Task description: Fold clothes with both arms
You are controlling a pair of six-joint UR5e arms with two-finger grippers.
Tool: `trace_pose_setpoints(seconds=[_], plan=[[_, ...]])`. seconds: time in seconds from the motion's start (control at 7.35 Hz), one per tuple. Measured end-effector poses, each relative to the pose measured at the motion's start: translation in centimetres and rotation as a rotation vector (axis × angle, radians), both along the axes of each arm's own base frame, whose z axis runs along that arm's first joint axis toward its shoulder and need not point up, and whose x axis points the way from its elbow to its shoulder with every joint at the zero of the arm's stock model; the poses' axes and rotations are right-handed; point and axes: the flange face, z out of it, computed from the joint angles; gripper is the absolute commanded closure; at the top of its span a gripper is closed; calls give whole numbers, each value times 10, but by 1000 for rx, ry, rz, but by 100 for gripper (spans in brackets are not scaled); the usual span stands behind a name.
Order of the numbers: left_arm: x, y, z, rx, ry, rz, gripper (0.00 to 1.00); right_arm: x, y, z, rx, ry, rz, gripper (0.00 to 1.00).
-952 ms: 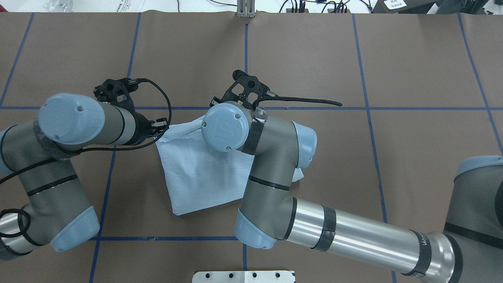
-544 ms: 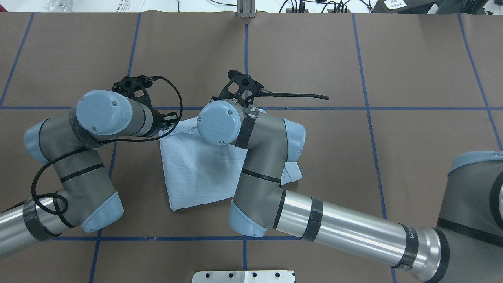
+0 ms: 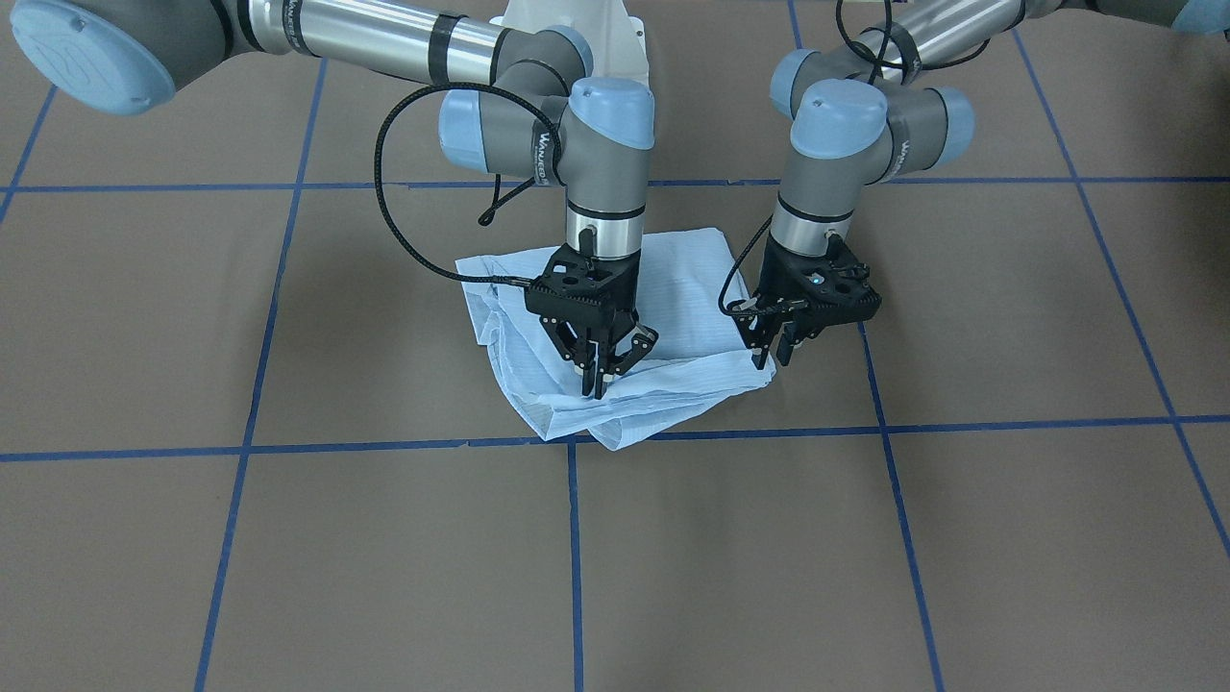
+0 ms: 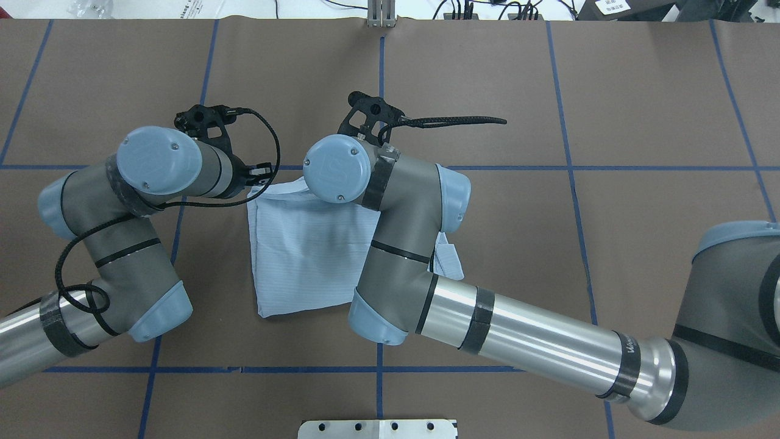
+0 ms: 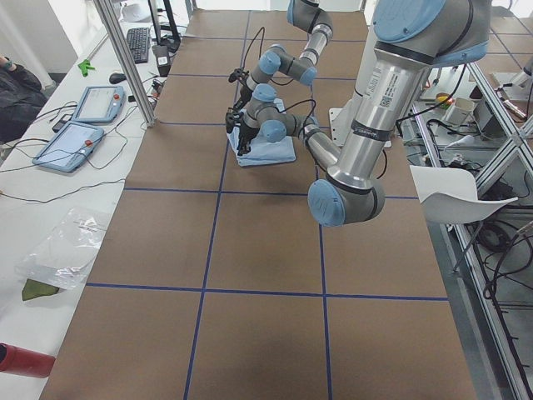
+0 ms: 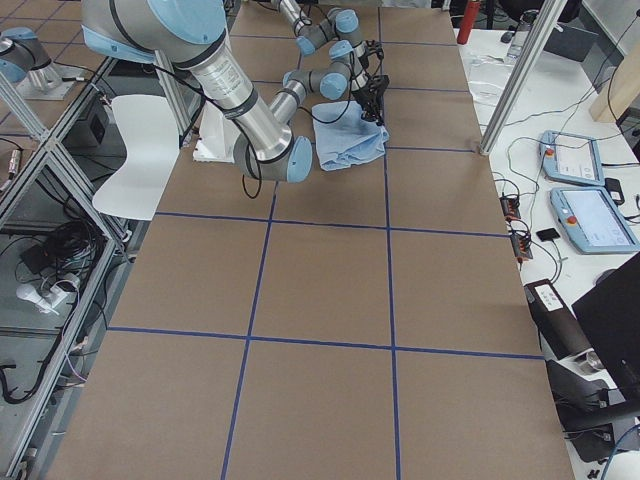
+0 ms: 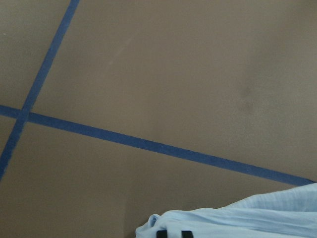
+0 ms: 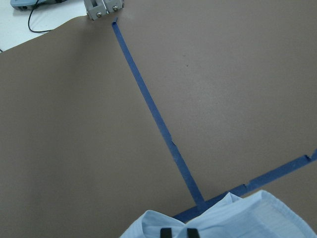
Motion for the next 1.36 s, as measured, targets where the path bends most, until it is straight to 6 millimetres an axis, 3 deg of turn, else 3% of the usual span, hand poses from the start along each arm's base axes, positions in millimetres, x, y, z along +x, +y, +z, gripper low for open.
trace_pose_setpoints(seconds=[0.27,0.54,0.68,0.82,1.09,1.22,1.36], plan=[[-16,3,-18,58,19,59,0,13,-16,-16,-1,-13,-39,0],[-28,16,-29,69,52,99,0,17,-18,-15,-6,-13,-78,0],[-35,23,-32,75,62,117,0,21,-14,-6,-9,-10,-102,0],[-41,29,-33,90,64,140,0,37,-4,16,5,0,-138,0],[-53,31,-28,133,39,181,0,102,20,59,39,11,-228,0],[-71,24,-19,168,11,207,0,140,13,68,44,42,-284,0],[-101,11,-4,212,-29,246,0,181,-8,76,42,82,-339,0]])
